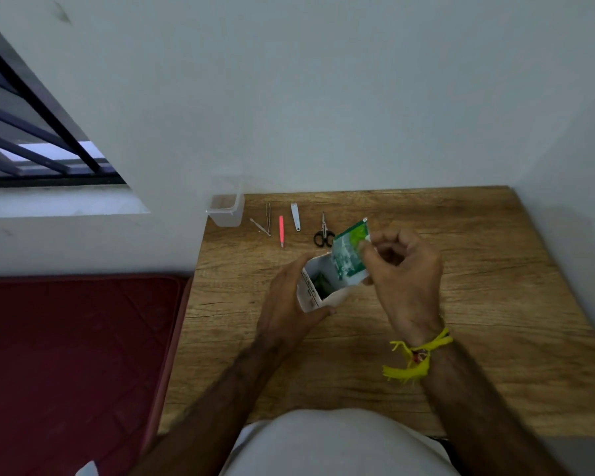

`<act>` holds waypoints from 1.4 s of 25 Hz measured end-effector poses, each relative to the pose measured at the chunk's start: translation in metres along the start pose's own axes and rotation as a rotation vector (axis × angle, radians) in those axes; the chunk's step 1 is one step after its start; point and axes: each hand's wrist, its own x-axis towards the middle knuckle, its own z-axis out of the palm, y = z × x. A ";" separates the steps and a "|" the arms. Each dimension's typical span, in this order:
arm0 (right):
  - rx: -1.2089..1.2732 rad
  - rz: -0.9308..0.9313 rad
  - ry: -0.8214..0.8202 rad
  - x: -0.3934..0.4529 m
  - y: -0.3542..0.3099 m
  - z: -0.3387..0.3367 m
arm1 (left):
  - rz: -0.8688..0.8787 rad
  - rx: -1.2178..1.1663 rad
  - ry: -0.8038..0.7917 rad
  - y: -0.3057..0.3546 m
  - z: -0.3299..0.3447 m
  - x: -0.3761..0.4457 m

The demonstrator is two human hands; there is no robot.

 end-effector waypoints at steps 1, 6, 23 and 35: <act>0.072 0.007 0.053 0.001 -0.002 -0.001 | -0.001 -0.018 -0.016 -0.004 -0.001 0.001; 0.234 0.022 0.337 0.009 0.014 -0.011 | 0.050 -0.080 -0.035 -0.008 0.004 -0.007; -0.076 0.032 -0.214 -0.023 0.060 0.003 | 0.055 -0.136 0.026 0.007 0.018 -0.006; -0.335 -0.168 -0.206 -0.029 0.065 0.008 | -0.002 -0.212 0.035 0.002 0.027 -0.003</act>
